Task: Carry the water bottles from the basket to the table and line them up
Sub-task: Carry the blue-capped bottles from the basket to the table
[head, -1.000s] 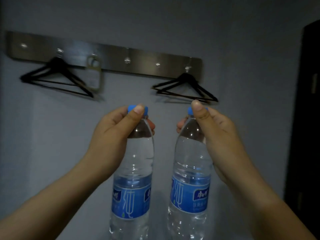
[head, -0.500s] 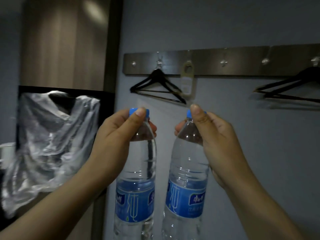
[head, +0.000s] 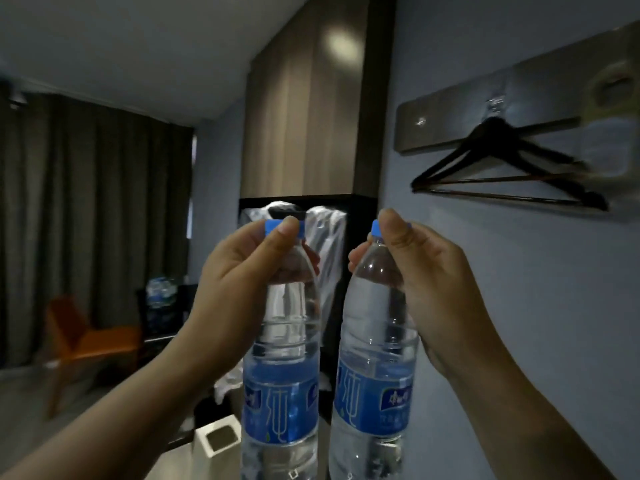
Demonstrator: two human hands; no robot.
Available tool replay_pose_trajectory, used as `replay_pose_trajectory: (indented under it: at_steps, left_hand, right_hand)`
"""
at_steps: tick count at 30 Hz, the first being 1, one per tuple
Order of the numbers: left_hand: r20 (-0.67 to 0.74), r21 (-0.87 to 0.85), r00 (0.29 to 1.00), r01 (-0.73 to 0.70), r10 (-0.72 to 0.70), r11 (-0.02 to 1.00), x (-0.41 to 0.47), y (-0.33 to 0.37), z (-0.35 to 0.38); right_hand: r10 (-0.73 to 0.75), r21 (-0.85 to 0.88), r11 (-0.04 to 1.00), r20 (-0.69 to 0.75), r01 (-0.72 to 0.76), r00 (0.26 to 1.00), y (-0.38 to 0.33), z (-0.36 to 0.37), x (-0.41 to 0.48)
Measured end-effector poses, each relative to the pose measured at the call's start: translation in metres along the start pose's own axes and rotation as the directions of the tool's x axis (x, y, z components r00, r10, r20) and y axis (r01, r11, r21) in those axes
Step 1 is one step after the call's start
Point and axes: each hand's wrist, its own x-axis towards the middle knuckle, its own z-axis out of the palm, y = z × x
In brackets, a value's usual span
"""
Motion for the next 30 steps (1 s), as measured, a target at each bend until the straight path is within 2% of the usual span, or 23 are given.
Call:
replay_pose_trajectory:
  at_steps: [6, 10, 12, 17, 21, 30]
  left_hand:
    - [-0.094, 0.169, 0.995, 0.034, -0.018, 0.985, 0.017, -0.029, -0.02]
    - [-0.113, 0.185, 0.993, 0.057, -0.036, 0.981, 0.025, -0.044, -0.04]
    - [-0.184, 0.268, 0.983, 0.059, -0.009, 0.962, 0.038, -0.075, -0.071]
    - [-0.176, 0.278, 0.984, 0.07, -0.021, 0.958, 0.05, -0.095, -0.101]
    - [-0.205, 0.277, 0.978, 0.081, -0.024, 0.957, 0.079, -0.133, -0.153]
    - [-0.249, 0.357, 0.968, 0.118, -0.028, 0.927, 0.15, -0.222, -0.274]
  right_hand:
    - [0.001, 0.143, 0.99, 0.11, -0.016, 0.994, 0.056, 0.031, 0.037]
    - [-0.015, 0.18, 0.984, 0.143, -0.012, 0.99, 0.084, 0.05, 0.052]
    - [-0.026, 0.219, 0.975, 0.223, -0.025, 0.974, 0.12, 0.091, 0.078]
    - [-0.024, 0.279, 0.959, 0.238, -0.044, 0.971, 0.144, 0.121, 0.095]
    - [-0.011, 0.28, 0.957, 0.282, -0.071, 0.959, 0.179, 0.177, 0.128]
    - [-0.011, 0.268, 0.962, 0.244, -0.056, 0.97, 0.259, 0.291, 0.208]
